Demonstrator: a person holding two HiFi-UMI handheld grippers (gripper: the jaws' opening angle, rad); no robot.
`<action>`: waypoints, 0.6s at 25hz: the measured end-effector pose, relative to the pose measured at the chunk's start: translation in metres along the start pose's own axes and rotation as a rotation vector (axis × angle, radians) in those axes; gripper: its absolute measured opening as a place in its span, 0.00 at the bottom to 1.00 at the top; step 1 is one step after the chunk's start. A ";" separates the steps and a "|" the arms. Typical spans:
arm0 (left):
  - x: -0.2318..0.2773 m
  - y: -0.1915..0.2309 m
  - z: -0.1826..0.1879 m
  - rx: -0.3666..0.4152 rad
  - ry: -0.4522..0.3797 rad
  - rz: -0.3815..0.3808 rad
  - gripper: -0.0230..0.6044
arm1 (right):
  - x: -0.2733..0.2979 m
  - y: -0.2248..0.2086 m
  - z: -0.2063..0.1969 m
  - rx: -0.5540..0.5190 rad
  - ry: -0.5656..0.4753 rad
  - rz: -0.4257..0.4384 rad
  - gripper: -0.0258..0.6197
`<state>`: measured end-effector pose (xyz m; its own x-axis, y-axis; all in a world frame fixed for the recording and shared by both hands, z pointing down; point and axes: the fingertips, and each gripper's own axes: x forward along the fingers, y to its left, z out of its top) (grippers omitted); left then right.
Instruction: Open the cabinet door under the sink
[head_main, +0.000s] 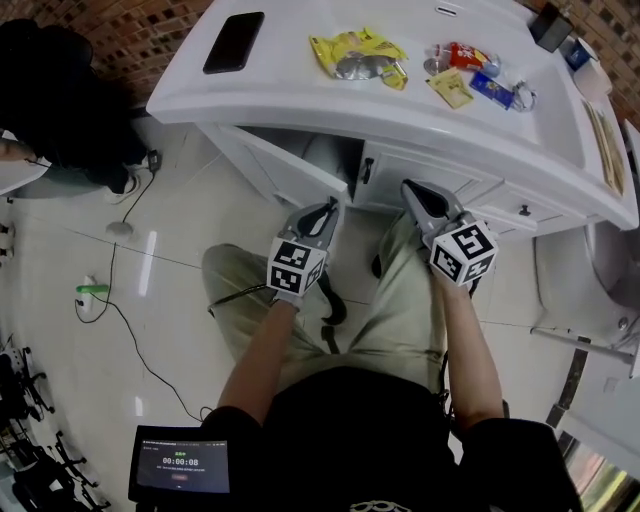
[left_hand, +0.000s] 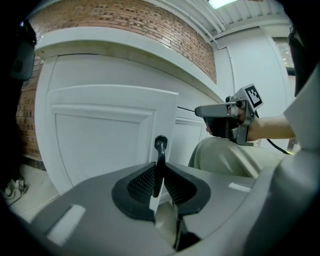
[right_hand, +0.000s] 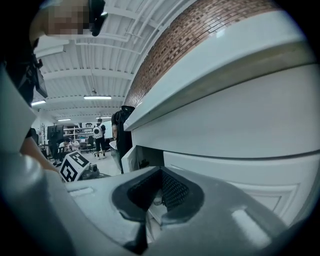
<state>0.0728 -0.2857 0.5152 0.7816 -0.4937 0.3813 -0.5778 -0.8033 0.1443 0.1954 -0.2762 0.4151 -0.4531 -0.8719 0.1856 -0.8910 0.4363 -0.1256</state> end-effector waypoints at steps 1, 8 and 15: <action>-0.003 0.000 -0.001 -0.001 -0.001 -0.003 0.14 | 0.004 0.003 0.000 -0.001 0.000 0.005 0.03; -0.028 0.000 -0.010 -0.003 -0.013 -0.011 0.14 | 0.025 0.022 -0.002 -0.030 0.035 0.025 0.03; -0.048 0.003 -0.019 -0.015 -0.025 0.006 0.14 | 0.037 0.033 -0.006 -0.050 0.061 0.033 0.03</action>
<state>0.0294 -0.2579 0.5149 0.7838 -0.5069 0.3588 -0.5858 -0.7953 0.1559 0.1488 -0.2930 0.4233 -0.4818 -0.8425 0.2410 -0.8752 0.4763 -0.0844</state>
